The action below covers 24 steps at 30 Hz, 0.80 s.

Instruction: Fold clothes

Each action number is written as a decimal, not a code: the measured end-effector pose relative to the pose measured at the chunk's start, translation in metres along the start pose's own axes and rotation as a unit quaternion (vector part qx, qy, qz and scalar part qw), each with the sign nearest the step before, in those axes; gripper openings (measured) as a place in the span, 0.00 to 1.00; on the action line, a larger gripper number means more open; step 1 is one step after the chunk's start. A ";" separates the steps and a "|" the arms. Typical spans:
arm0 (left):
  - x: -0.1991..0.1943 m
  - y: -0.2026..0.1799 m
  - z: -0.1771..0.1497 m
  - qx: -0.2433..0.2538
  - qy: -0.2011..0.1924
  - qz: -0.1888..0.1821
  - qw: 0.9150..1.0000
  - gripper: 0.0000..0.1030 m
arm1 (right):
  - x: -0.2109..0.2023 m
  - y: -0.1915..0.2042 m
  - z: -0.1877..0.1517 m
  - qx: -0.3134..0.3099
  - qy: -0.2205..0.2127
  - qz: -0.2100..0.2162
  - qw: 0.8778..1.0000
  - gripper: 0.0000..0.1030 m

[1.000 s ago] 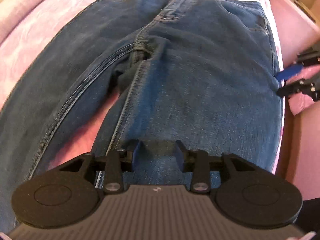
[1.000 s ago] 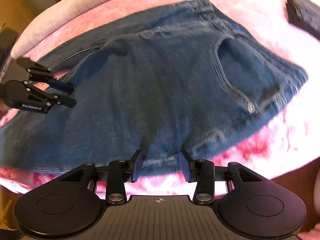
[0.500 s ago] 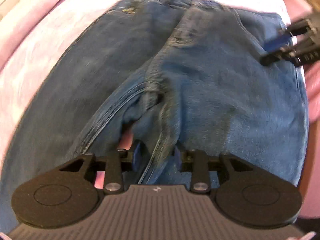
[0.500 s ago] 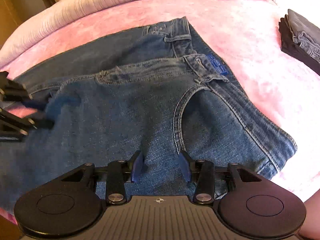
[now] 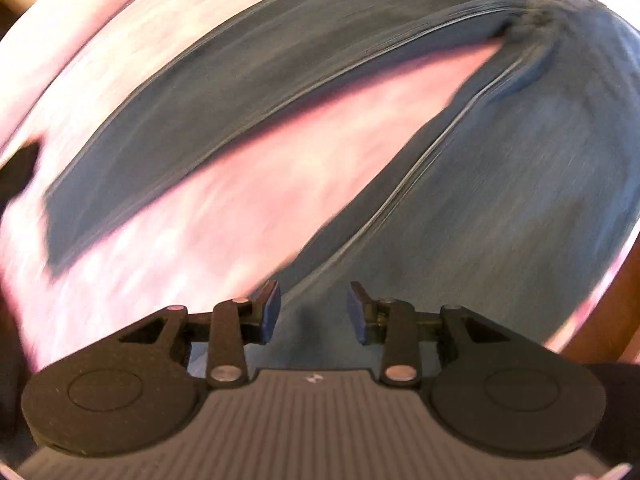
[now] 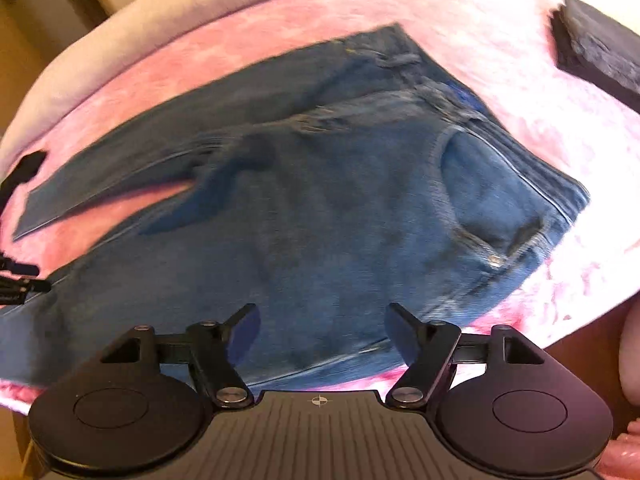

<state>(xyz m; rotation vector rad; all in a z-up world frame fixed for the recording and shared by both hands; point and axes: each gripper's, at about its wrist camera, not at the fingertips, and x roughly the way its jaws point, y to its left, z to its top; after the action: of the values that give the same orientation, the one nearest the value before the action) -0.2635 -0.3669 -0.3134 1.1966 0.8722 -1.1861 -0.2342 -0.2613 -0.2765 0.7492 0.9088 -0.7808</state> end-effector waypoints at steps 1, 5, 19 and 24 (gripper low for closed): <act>-0.009 0.013 -0.015 -0.013 0.002 0.007 1.000 0.31 | -0.004 0.008 0.000 -0.007 0.000 0.001 1.000 0.71; -0.041 0.049 -0.055 -0.047 -0.003 0.028 0.999 0.35 | -0.024 0.046 -0.001 -0.026 -0.004 -0.007 1.000 0.71; -0.107 0.141 -0.143 0.049 -0.122 -0.052 0.990 0.74 | -0.108 0.223 -0.069 0.012 -0.066 -0.124 0.990 0.78; -0.121 0.155 -0.171 0.058 -0.128 -0.071 0.987 0.77 | -0.119 0.286 -0.096 -0.012 -0.035 -0.150 0.988 0.79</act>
<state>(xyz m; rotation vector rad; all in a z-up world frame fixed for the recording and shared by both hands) -0.1229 -0.1807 -0.1977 1.0566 0.7107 -1.4877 -0.0801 -0.0065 -0.1472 0.5663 0.9781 -1.0514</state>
